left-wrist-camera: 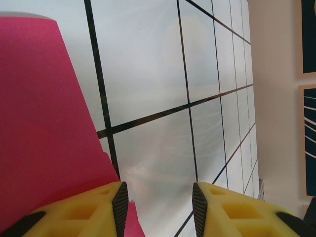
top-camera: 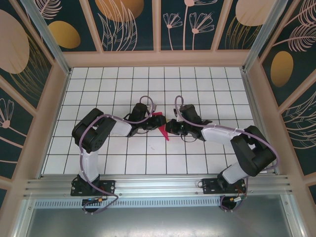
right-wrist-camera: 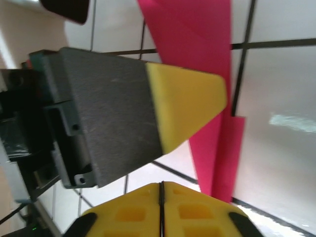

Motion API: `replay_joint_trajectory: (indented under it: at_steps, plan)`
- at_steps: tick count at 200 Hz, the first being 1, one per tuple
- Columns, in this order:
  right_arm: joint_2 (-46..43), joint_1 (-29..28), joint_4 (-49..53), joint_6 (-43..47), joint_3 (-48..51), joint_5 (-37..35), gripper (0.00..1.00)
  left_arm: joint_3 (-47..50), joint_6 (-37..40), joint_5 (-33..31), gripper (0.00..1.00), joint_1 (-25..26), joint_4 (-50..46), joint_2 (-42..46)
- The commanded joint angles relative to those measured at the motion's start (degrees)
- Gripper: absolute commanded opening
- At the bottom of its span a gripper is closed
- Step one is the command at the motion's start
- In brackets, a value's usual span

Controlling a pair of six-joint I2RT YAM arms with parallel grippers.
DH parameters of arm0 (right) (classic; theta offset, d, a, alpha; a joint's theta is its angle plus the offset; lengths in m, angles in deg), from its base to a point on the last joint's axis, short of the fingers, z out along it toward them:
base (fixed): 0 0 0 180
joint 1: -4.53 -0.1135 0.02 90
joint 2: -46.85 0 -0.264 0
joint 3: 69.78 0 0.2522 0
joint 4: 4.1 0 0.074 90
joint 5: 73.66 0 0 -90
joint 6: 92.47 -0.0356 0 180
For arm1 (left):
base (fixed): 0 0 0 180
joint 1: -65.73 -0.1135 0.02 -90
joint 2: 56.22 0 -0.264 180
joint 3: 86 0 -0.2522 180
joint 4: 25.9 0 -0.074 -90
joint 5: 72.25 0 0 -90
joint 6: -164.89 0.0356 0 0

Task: Fold a paper plane with a square sheet of paper (pick it up from the middle)
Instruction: Fold the wing for the fifth time at the center of the table.

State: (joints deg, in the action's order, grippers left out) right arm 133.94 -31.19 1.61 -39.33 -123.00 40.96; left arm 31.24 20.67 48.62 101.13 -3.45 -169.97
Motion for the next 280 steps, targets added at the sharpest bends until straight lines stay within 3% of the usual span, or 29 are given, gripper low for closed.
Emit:
replay_joint_trajectory:
  at_steps: [1, 104, 183, 231, 280]
  plan:
    - [2.8, -0.22, -4.6, -1.31, 1.37, 5.47, 0.05, -0.09, 1.57, -1.69, 0.42, -0.04, -5.92, -2.79]
    - [10.26, 3.18, -8.98, -2.97, 0.87, 12.35, 0.02, -0.5, 2.14, -0.98, 0.42, -0.06, -6.67, -3.14]
    - [16.14, 3.73, -8.84, -4.17, 2.43, 11.25, 0.01, -0.53, 2.32, -1.2, 0.42, -0.07, -7.34, -3.21]
    - [16.05, 4.04, -5.88, -4.34, 4.77, 9.22, 0.0, -0.75, 2.73, -2.37, 0.42, -0.07, -9.0, -3.29]
    - [8.22, 3.32, -2.69, -3.08, 3.19, 12.13, 0.0, -0.75, 3.06, -2.4, 0.41, -0.03, -9.4, -3.14]
